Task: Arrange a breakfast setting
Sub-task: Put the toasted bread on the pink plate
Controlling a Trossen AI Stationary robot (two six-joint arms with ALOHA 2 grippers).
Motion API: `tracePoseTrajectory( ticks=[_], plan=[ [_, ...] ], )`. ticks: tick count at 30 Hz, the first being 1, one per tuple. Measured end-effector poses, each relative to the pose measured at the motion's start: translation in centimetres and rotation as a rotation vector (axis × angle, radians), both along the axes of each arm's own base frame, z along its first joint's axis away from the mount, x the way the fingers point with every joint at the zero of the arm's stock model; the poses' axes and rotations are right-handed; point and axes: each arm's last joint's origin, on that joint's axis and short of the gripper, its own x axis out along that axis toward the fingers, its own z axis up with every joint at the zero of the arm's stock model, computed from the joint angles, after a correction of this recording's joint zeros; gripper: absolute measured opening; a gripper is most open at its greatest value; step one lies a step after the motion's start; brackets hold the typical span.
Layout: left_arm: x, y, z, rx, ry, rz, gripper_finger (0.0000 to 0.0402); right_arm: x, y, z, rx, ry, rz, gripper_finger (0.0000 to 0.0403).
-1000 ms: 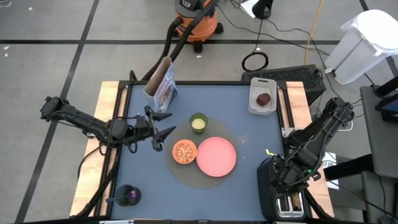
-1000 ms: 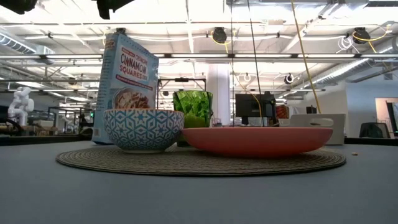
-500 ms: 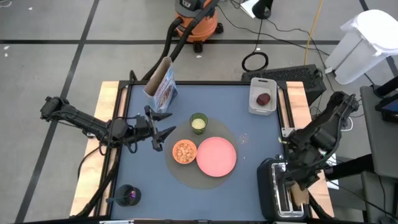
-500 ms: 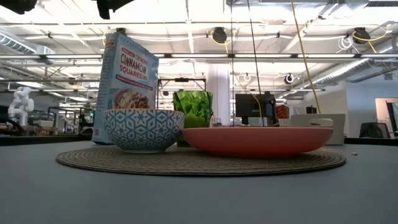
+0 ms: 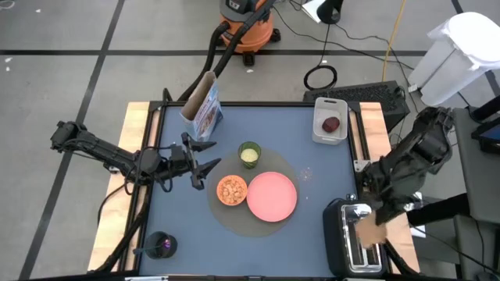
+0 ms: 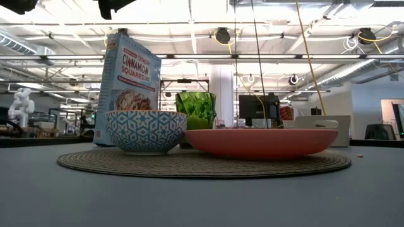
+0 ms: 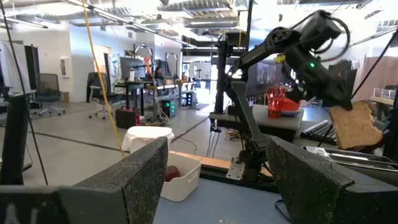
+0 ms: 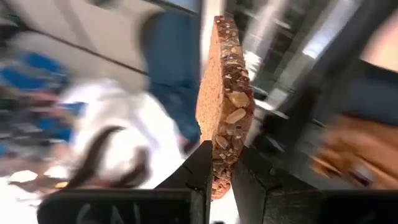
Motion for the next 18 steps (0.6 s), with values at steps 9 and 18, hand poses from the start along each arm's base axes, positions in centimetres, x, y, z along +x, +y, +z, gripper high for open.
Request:
tracePoseTrajectory(
  ticks=[9,18],
  plan=[
    [0.0,0.0,0.0,0.000,0.000,0.000,0.0278,1.3,-0.4,0.1,-0.253,-0.349,-0.163,0.0035],
    [0.0,0.0,0.0,0.000,0.000,0.000,0.0278,4.1,0.2,-2.7,-0.482,-0.489,-0.286,0.0035]
  ],
)
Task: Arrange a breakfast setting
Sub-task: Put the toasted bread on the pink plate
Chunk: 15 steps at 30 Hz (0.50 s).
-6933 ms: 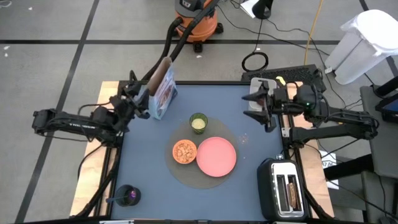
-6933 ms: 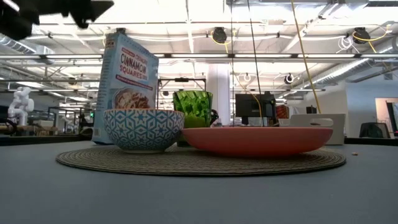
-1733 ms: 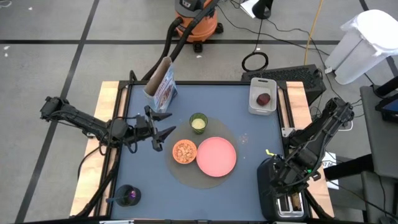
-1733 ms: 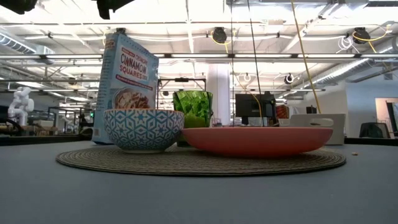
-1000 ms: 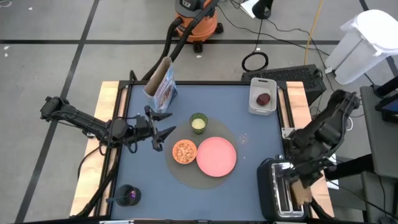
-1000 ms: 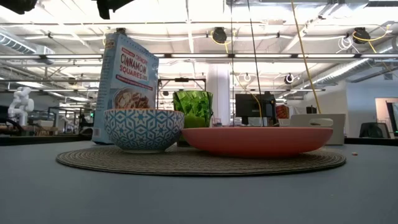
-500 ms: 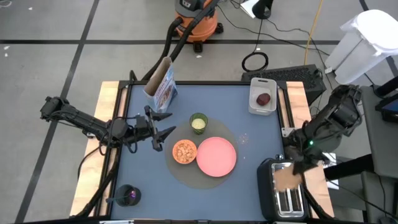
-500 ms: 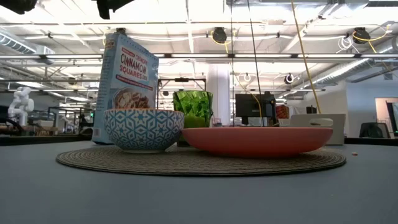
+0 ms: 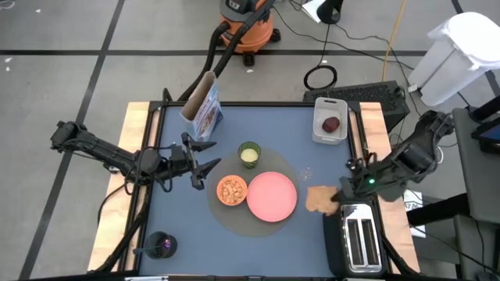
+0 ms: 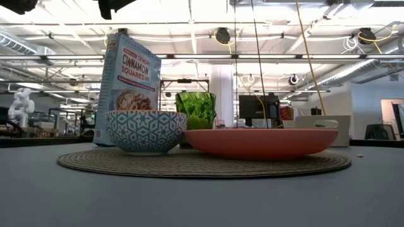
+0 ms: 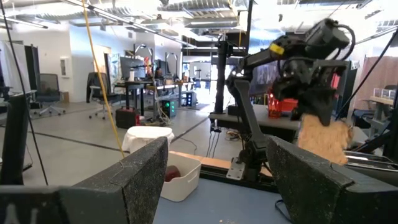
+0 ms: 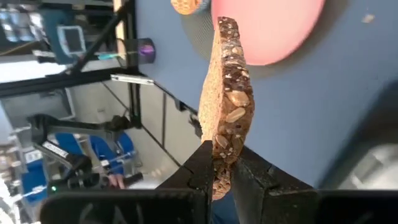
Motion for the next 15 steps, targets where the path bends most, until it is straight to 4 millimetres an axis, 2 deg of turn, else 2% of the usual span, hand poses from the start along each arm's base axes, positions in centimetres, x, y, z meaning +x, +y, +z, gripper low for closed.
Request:
tracePoseTrajectory(
  ticks=[7,12,15],
  plan=[
    [0.0,0.0,0.0,0.000,0.000,0.000,0.0278,3.5,0.6,-5.2,-0.050,-0.180,0.025,0.0034],
    [0.0,0.0,0.0,0.000,0.000,0.000,0.0278,5.3,-0.2,-8.1,-0.109,-0.348,0.057,0.0034],
    [0.0,0.0,0.0,0.000,0.000,0.000,0.0278,6.0,-1.1,-9.0,-0.151,-0.413,0.092,0.0034]
  ],
)
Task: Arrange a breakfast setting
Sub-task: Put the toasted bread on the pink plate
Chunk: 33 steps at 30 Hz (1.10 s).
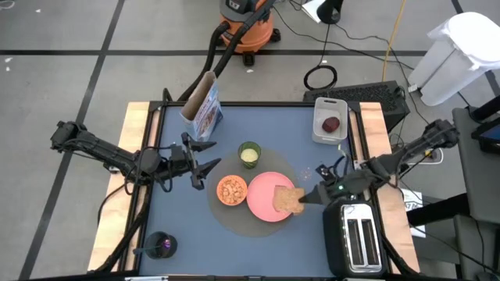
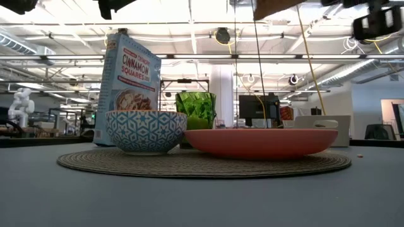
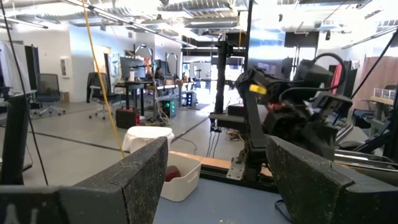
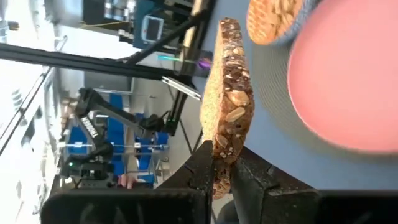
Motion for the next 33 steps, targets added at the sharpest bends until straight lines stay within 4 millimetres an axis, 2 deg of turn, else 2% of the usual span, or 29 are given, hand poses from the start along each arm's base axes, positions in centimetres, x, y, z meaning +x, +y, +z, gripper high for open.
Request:
tracePoseTrajectory(
  ticks=[7,13,20,33],
  plan=[
    [0.0,0.0,0.0,0.000,0.000,0.000,0.0278,1.0,-2.0,-0.8,-0.174,-0.041,0.044,0.0034],
    [0.0,0.0,0.0,0.000,0.000,0.000,0.0278,2.7,-3.4,-2.4,-0.327,0.006,0.099,0.0033],
    [0.0,0.0,0.0,-0.004,-0.001,-0.001,0.0278,4.7,-4.6,-4.9,-0.353,0.100,0.207,0.0033],
    [0.0,0.0,0.0,-0.007,-0.002,-0.001,0.0278,6.6,-5.6,-8.4,-0.430,0.223,0.269,0.0033]
  ],
)
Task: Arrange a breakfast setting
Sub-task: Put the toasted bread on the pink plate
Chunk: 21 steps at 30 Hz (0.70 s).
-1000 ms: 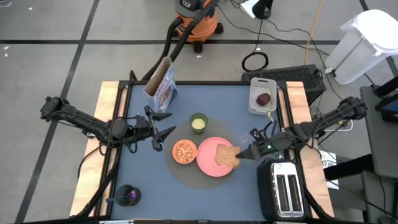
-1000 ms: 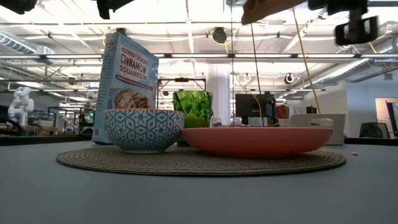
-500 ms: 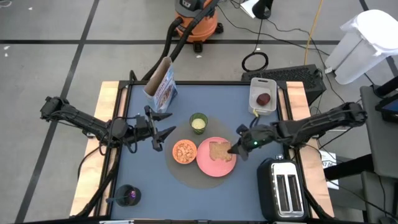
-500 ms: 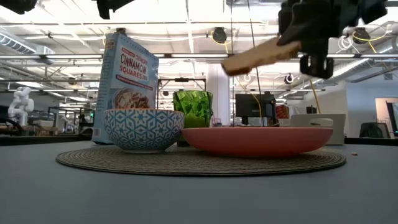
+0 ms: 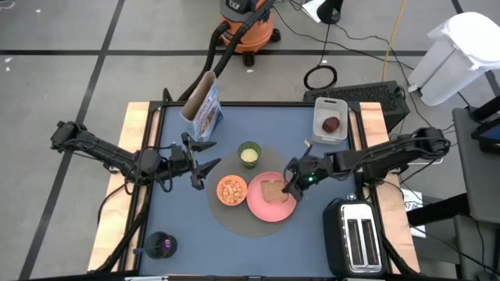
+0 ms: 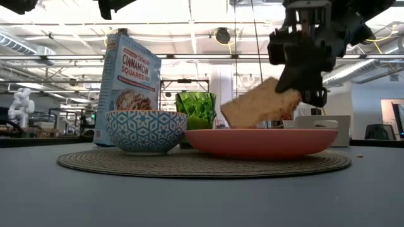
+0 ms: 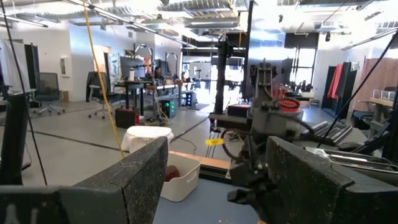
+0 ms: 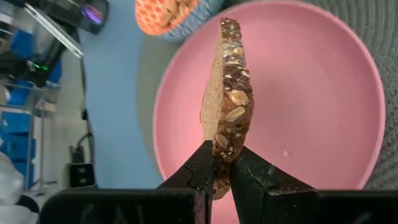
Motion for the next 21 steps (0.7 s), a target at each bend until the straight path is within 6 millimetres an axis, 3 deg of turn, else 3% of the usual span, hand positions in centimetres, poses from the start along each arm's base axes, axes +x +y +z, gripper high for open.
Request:
tracePoseTrajectory(
  ticks=[21],
  plan=[
    [0.0,0.0,0.0,0.000,0.000,0.000,0.0278,1.7,0.4,-3.1,0.012,0.045,0.092,0.0034]
  ],
)
